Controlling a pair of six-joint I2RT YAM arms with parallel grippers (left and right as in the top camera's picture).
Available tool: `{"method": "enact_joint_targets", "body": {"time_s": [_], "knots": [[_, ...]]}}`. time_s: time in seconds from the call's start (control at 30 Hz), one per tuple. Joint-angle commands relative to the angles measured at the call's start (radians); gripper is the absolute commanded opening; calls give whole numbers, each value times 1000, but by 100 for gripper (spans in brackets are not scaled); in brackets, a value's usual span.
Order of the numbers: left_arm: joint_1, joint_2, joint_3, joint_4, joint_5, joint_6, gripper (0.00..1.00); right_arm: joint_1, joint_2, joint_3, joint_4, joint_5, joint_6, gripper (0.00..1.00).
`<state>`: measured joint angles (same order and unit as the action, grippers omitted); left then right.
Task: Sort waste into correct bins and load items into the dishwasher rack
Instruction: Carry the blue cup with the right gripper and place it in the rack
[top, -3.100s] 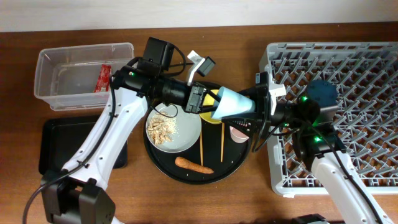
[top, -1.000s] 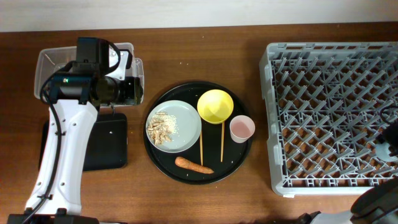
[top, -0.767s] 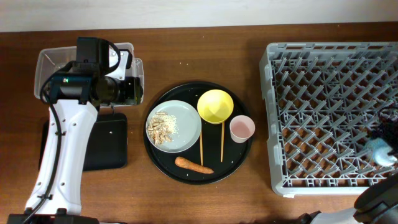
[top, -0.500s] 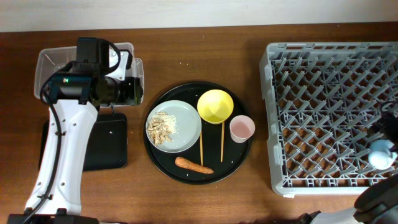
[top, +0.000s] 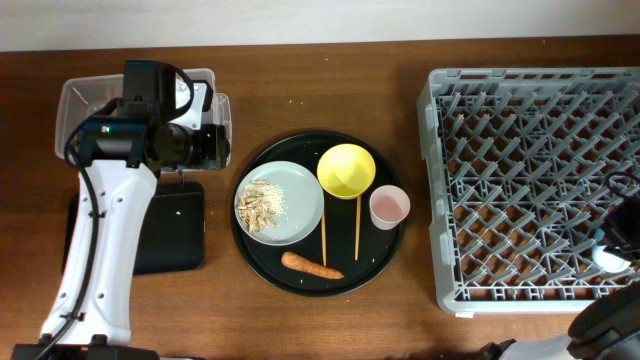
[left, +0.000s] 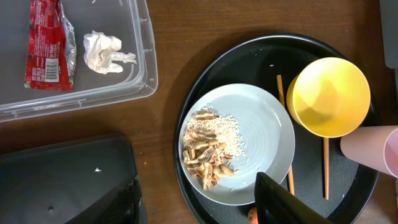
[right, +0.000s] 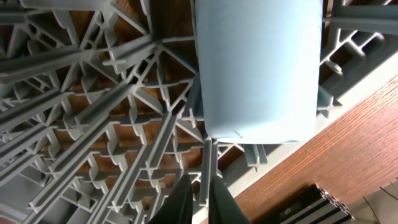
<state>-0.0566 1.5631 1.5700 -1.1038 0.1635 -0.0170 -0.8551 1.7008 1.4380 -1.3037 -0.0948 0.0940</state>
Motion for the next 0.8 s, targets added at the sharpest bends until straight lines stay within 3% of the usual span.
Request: {"method": "enact_joint_targets", "body": {"time_s": [0.0, 0.77], "knots": [[5, -10, 11, -6, -7, -5, 58, -4, -8, -6, 4, 53, 20, 11], [5, -10, 11, -6, -7, -5, 58, -4, -4, -38, 68, 160, 80, 11]]}}
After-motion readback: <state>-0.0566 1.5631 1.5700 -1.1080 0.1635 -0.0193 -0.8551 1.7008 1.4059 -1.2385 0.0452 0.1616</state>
